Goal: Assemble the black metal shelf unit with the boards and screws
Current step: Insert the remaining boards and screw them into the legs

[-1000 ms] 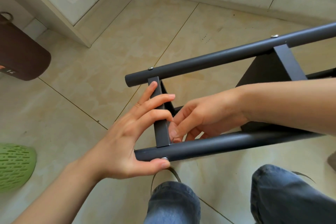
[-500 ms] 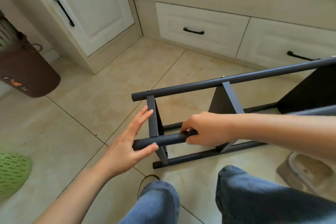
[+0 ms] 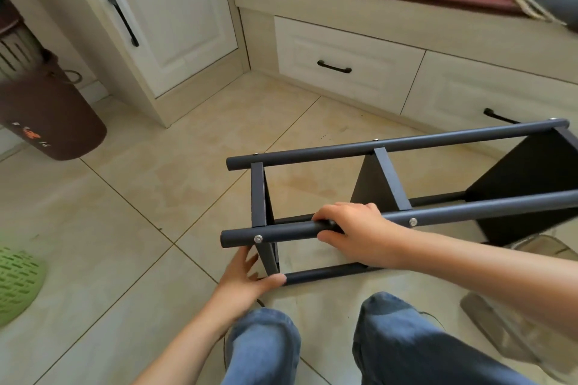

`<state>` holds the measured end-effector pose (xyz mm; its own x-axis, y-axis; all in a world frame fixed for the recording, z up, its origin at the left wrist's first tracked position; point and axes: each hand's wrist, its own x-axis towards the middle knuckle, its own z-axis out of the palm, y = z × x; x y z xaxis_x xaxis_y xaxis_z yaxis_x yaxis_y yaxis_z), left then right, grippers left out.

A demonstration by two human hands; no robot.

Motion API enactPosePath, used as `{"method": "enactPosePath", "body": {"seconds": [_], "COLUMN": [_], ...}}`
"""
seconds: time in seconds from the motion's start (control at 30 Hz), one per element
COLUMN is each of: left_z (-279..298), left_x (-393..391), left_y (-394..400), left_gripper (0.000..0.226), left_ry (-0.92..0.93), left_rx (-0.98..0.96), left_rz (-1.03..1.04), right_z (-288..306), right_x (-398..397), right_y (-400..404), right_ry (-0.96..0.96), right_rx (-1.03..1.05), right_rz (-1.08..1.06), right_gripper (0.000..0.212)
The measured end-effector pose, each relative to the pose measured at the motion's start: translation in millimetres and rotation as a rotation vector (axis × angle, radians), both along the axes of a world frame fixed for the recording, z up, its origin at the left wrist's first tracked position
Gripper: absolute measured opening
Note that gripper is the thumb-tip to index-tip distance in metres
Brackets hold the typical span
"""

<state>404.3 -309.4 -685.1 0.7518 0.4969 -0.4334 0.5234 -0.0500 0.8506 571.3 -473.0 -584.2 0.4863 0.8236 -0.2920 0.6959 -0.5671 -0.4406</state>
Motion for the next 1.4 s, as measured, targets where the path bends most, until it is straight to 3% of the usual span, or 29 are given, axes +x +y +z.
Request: {"method": "enactPosePath", "body": {"seconds": [0.17, 0.4, 0.53, 0.63, 0.77, 0.9, 1.23, 1.4], "left_z": [-8, -7, 6, 24, 62, 117, 257, 312], "left_x": [29, 46, 54, 56, 52, 53, 85, 97], "left_y": [-6, -11, -1, 7, 14, 10, -29, -56], "left_gripper": [0.088, 0.022, 0.023, 0.034, 0.04, 0.066, 0.067, 0.065], "left_ry": [0.065, 0.079, 0.033, -0.027, -0.138, -0.331, -0.536, -0.562], "left_rx": [0.151, 0.198, 0.19, 0.22, 0.299, 0.412, 0.768, 0.947], "left_rz": [-0.062, 0.084, 0.149, 0.199, 0.266, 0.304, 0.082, -0.055], "right_z": [2, 7, 20, 37, 66, 101, 177, 188], "right_x": [11, 18, 23, 25, 29, 37, 63, 65], "right_y": [3, 5, 16, 23, 25, 14, -46, -79], "right_ry": [-0.038, 0.023, 0.034, 0.053, 0.065, 0.091, 0.199, 0.29], "right_rx": [0.073, 0.089, 0.127, 0.18, 0.273, 0.447, 0.822, 0.978], "right_rz": [-0.026, -0.02, -0.008, -0.004, -0.013, -0.12, -0.42, -0.595], "right_gripper": [0.02, 0.014, 0.007, 0.017, 0.004, 0.021, 0.012, 0.037]}}
